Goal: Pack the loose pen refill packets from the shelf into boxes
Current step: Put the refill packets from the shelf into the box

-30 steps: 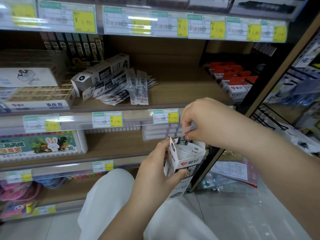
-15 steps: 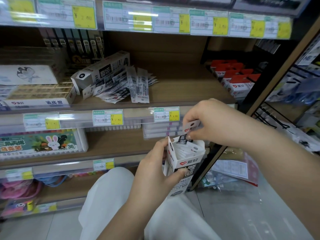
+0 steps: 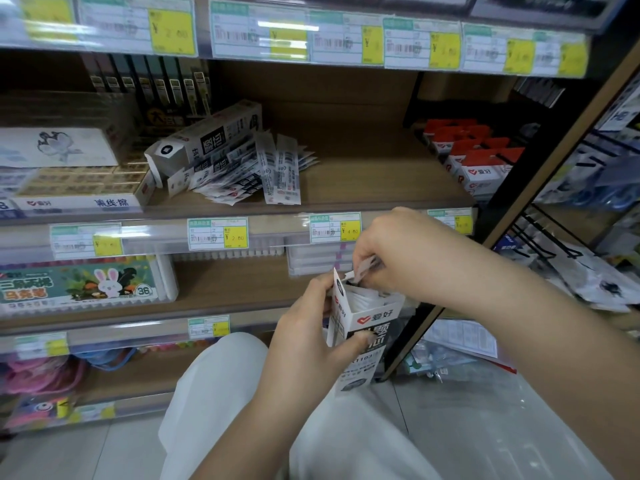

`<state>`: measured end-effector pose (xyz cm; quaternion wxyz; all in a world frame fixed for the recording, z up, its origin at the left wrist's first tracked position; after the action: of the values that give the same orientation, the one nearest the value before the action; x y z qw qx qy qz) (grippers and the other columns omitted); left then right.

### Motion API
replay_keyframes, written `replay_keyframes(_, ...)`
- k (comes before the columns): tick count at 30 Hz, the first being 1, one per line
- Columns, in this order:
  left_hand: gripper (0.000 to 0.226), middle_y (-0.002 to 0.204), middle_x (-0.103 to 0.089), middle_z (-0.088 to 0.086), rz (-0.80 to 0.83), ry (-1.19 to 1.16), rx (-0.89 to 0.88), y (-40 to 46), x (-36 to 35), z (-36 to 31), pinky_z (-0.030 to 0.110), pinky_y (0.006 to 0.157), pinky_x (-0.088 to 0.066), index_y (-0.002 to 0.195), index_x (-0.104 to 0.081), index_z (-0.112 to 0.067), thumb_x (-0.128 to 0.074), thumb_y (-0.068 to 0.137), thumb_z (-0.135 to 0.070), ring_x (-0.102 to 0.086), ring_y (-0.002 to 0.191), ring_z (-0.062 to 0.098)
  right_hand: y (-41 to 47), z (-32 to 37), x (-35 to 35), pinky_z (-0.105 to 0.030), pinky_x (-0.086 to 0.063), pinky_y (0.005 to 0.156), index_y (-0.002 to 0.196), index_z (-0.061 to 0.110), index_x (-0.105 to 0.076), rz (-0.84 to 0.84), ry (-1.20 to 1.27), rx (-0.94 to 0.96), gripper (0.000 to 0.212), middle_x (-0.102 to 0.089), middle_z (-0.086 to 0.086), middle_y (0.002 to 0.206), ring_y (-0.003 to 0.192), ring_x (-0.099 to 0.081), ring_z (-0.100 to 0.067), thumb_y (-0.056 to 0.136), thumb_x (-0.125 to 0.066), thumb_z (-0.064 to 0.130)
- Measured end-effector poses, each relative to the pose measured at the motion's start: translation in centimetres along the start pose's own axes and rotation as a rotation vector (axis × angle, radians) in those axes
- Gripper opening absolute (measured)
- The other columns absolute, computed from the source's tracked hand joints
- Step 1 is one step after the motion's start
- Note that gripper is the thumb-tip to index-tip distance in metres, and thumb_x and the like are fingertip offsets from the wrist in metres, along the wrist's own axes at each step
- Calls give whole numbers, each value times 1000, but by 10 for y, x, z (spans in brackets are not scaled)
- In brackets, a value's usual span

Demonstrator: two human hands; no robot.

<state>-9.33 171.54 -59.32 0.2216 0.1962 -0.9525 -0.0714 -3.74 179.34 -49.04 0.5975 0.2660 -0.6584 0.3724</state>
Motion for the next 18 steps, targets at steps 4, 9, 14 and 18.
replay_keyframes(4,67,108,-63,-27,4,18,-5,-1,-1,0,32,88,-52,110,-39,-61,-79,67,-27,-60,103,-5,3,-10,-2,-27,-43,73,97,30,-68,17,-92,-88,16,-57,3,90,86,-54,-21,84,-62,22)
replay_keyframes(9,60,105,-65,-24,-15,-11,19,1,1,3,35,87,-52,111,-43,-52,-75,64,-32,-61,100,-2,3,-2,-6,-25,-37,75,92,28,-69,-82,-96,26,18,-60,-2,90,93,-55,-24,81,-62,16)
replay_keyframes(14,63,103,-64,-27,-24,10,18,0,7,5,31,88,-52,106,-42,-55,-80,67,-23,-60,98,-7,4,2,-4,-36,-48,80,80,20,-67,-144,-14,117,6,-61,3,80,89,-53,-20,83,-61,21)
replay_keyframes(18,62,104,-64,-27,-23,11,19,0,6,4,34,88,-52,108,-42,-54,-77,66,-27,-60,99,-6,3,5,-4,-38,-50,79,75,15,-63,-109,-58,123,11,-61,-2,79,87,-55,-24,84,-60,21)
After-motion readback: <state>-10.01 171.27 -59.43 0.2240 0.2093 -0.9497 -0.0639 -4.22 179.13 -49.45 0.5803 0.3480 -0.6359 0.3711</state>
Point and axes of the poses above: each hand's wrist, its own y-axis towards the middle knuckle, its own x-axis out of the back of the hand, z = x × y, the point moved 7 cm from there along y, towards the middle knuckle
